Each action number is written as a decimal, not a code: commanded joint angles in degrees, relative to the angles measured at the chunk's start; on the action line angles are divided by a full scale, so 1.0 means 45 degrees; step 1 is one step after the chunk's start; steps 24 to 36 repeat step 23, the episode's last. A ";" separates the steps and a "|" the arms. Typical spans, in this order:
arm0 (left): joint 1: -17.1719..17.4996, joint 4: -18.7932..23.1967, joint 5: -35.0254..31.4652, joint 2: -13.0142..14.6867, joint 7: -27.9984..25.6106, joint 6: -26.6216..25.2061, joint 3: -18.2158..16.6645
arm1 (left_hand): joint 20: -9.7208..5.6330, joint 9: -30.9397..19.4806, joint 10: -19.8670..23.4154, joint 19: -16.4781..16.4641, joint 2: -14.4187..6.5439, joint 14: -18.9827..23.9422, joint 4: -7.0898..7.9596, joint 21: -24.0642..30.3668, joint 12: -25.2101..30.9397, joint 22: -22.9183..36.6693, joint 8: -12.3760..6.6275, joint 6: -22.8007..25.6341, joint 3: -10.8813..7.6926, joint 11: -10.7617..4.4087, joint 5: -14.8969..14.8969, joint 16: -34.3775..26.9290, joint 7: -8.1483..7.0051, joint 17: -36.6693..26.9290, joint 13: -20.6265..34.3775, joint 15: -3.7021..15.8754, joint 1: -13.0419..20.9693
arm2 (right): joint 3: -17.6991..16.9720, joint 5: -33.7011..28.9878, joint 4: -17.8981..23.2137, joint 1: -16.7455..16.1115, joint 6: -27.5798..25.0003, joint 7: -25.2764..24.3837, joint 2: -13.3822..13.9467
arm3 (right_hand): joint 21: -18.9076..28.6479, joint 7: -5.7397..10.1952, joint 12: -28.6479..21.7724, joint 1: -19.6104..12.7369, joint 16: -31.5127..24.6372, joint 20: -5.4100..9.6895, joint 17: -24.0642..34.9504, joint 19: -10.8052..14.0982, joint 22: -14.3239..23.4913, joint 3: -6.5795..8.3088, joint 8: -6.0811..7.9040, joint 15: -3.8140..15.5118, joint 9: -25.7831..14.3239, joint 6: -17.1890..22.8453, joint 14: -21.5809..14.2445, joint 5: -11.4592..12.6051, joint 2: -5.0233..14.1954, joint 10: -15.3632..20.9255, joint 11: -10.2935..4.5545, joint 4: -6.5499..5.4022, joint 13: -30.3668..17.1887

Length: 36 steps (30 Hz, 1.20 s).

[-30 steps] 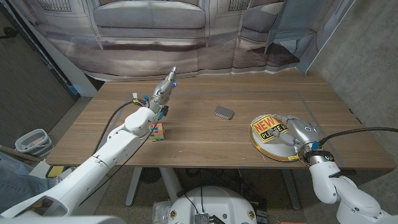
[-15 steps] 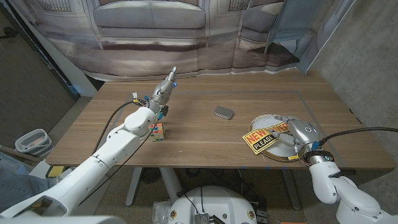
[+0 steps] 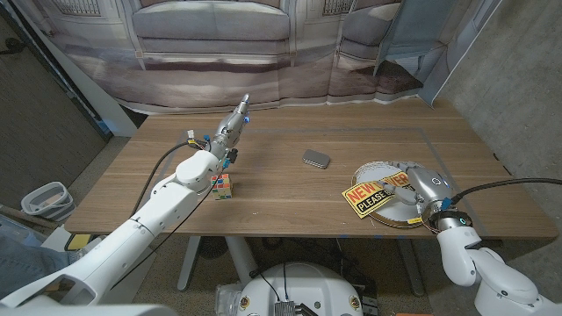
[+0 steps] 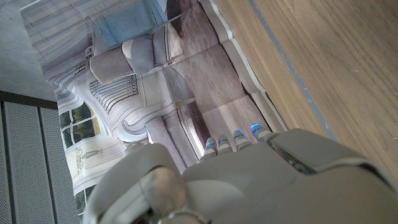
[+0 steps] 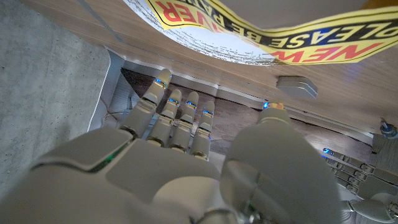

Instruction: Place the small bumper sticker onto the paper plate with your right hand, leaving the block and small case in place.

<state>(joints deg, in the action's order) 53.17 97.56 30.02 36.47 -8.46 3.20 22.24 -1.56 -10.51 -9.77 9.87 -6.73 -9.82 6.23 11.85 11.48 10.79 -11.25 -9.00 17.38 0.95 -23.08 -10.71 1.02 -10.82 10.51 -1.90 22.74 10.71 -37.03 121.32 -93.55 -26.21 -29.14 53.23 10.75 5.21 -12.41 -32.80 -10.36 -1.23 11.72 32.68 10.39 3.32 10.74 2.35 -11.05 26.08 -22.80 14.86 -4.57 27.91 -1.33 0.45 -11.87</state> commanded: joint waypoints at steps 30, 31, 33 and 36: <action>-0.0033 -0.0447 0.0262 0.0096 0.0556 0.0418 -0.0134 | 0.0162 -0.0078 -0.1223 0.2521 -0.0029 -0.1496 0.0031 0.0000 0.0003 0.0063 -0.0002 -0.0137 0.0086 0.0156 0.0050 -0.0034 0.0014 -0.0022 0.0070 -0.0141 0.0141 | 0.0148 -0.0005 0.0018 0.0086 0.0843 -0.0650 -0.0268 | 0.0168 -0.0084 -0.0094 0.0294 -0.0198 0.0611 -0.0043 0.0297 0.0043 -0.0161 0.0073 0.0242 -0.0036 0.0049 -0.0325 0.0370 0.0098 0.0103 0.0014 -0.0152 -0.0025; -0.0033 -0.0447 0.0262 0.0096 0.0556 0.0418 -0.0134 | 0.0162 -0.0078 -0.1223 0.2521 -0.0029 -0.1496 0.0031 0.0000 0.0003 0.0063 -0.0002 -0.0137 0.0086 0.0156 0.0050 -0.0034 0.0014 -0.0022 0.0070 -0.0141 0.0141 | 0.0148 -0.0005 0.0018 0.0086 0.0843 -0.0650 -0.0268 | 0.0168 -0.0084 -0.0094 0.0294 -0.0198 0.0611 -0.0043 0.0297 0.0043 -0.0161 0.0073 0.0242 -0.0036 0.0049 -0.0325 0.0370 0.0098 0.0103 0.0014 -0.0152 -0.0025; -0.0033 -0.0447 0.0262 0.0096 0.0556 0.0418 -0.0134 | 0.0162 -0.0078 -0.1223 0.2521 -0.0029 -0.1496 0.0031 0.0000 0.0003 0.0063 -0.0002 -0.0137 0.0086 0.0156 0.0050 -0.0034 0.0014 -0.0022 0.0070 -0.0141 0.0141 | 0.0148 -0.0005 0.0018 0.0086 0.0843 -0.0650 -0.0268 | 0.0168 -0.0084 -0.0094 0.0294 -0.0198 0.0611 -0.0043 0.0297 0.0043 -0.0161 0.0073 0.0242 -0.0036 0.0049 -0.0325 0.0370 0.0098 0.0103 0.0014 -0.0152 -0.0025; -0.0033 -0.0447 0.0262 0.0096 0.0556 0.0418 -0.0134 | 0.0162 -0.0078 -0.1223 0.2521 -0.0029 -0.1496 0.0031 0.0000 0.0003 0.0063 -0.0002 -0.0137 0.0086 0.0156 0.0050 -0.0034 0.0014 -0.0022 0.0070 -0.0141 0.0141 | 0.0148 -0.0005 0.0018 0.0086 0.0843 -0.0650 -0.0268 | 0.0168 -0.0084 -0.0094 0.0294 -0.0198 0.0611 -0.0043 0.0297 0.0043 -0.0161 0.0073 0.0242 -0.0036 0.0049 -0.0325 0.0370 0.0098 0.0103 0.0014 -0.0152 -0.0025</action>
